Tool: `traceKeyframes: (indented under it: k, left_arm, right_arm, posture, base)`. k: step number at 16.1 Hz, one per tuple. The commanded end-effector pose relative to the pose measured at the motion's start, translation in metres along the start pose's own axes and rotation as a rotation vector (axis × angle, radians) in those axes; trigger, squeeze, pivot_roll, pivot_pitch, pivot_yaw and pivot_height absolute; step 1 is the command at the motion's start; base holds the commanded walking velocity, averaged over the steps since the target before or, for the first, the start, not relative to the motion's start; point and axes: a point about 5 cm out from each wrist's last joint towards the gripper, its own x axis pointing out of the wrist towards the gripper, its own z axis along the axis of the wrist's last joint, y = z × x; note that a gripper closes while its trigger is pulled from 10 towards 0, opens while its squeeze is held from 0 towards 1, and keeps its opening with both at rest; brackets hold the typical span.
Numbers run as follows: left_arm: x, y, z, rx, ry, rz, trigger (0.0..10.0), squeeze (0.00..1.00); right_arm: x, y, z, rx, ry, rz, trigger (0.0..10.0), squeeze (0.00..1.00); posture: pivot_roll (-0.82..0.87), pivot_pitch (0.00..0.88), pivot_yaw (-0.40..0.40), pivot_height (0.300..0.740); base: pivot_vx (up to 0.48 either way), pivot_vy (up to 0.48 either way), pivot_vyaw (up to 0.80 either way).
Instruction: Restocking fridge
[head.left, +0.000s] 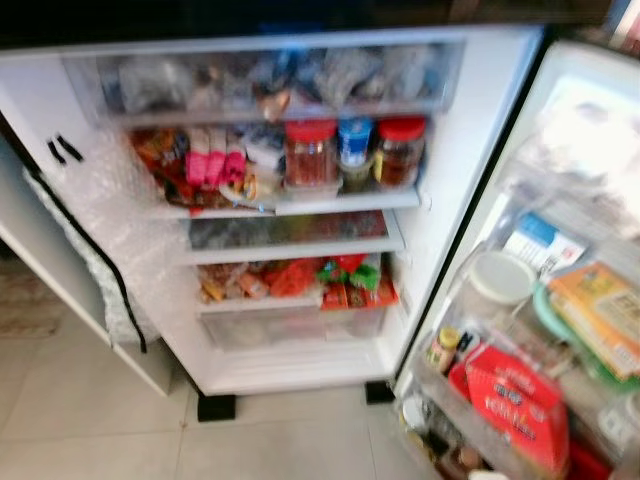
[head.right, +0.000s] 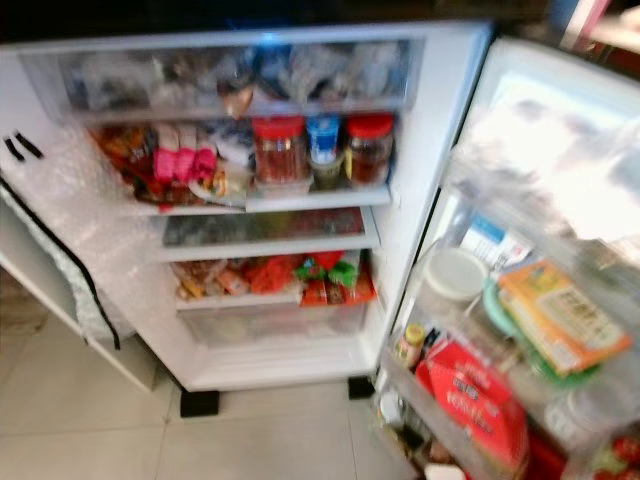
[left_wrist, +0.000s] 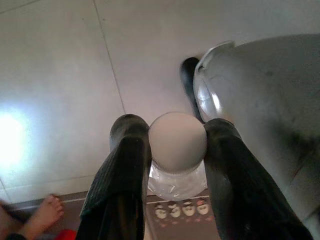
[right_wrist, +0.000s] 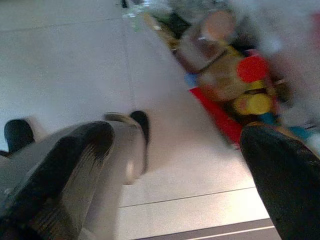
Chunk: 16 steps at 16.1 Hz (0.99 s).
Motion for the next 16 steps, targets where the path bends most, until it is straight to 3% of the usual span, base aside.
traceKeyframes:
  k: [1, 10, 16]
  left_arm:
    - [-0.003, 0.004, -0.013, 0.01, 0.047, 0.013, 10.0, 0.0]
    - [-0.002, 0.004, -0.004, 0.011, -0.025, -0.006, 10.0, 0.0]
    - [0.001, 0.007, 0.016, 0.035, -0.059, -0.006, 10.0, 0.0]
  right_arm:
    - [-0.002, 0.008, -0.013, 0.012, 0.049, 0.017, 10.0, 0.0]
    - [-0.001, 0.01, -0.01, 0.011, 0.05, 0.027, 10.0, 0.0]
    - [0.005, 0.013, 0.014, 0.002, 0.008, 0.018, 10.0, 0.0]
  posture:
    - [-0.01, 0.119, -0.013, 0.74]
    - [-0.01, 0.11, -0.006, 0.74]
    - [-0.01, 0.066, 0.018, 0.74]
  base:
    - [0.0, 0.0, 0.0]
    - [0.0, 0.0, 0.0]
    - [0.0, 0.0, 0.0]
